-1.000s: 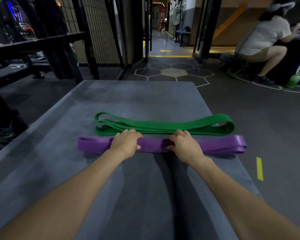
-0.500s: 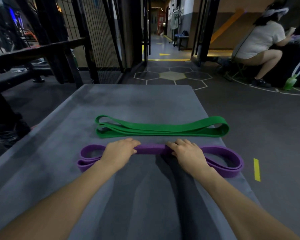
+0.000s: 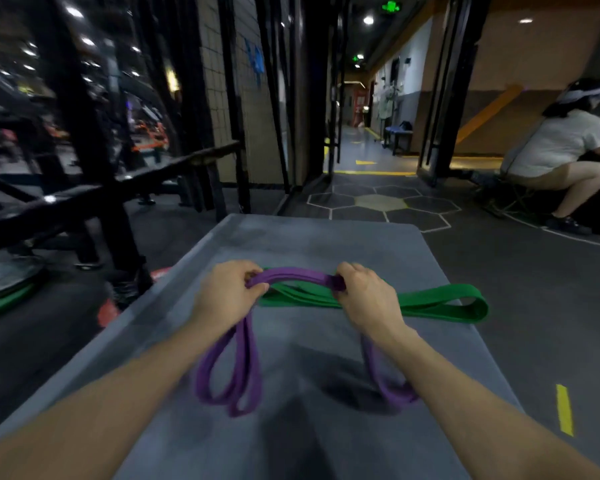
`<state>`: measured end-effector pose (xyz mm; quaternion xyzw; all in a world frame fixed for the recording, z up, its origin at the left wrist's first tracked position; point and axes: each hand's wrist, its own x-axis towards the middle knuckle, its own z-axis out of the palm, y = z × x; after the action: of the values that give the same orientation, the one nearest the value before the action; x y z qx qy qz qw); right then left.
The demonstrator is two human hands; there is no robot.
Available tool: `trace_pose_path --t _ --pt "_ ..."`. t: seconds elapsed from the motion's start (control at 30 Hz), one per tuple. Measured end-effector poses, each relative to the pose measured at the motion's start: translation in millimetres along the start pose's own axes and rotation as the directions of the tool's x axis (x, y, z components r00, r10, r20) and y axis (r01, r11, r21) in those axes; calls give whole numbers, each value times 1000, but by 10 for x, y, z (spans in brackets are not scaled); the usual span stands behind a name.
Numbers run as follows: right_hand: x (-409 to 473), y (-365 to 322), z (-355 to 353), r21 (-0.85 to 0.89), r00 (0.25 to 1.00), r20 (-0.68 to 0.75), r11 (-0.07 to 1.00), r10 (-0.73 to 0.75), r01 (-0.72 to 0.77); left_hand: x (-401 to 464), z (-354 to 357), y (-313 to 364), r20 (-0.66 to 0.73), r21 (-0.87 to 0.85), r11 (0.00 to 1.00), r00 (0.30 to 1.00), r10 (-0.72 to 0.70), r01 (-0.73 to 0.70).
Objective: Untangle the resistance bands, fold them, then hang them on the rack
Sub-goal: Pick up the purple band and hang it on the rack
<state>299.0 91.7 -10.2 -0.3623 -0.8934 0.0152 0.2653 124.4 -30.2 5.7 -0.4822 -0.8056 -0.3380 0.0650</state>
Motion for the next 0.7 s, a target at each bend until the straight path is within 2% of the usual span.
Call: trace_pose_path --t 0.1,0.3,0.4,0.53,0.7 --pt "71 -513 -199 71 995 -54 993 -85 89 -89 -595 -121 -112 -61 998 993 -35 28" --pt "170 -1592 -522 212 959 -160 941 -234 265 -367 -1728 -320 -327 -45 994 939 -105 96" --pt "216 -2119 -639 293 933 -214 893 -288 342 -532 -2218 -439 -458 -32 992 880 -125 125" --pt "263 -2726 -727 414 894 -335 806 -297 422 -668 -2671 -614 -594 -124 980 779 -201 158" --pt "478 -3252 -803 505 877 -407 736 -257 450 -632 -3005 -696 -672 -243 954 679 -295 174"
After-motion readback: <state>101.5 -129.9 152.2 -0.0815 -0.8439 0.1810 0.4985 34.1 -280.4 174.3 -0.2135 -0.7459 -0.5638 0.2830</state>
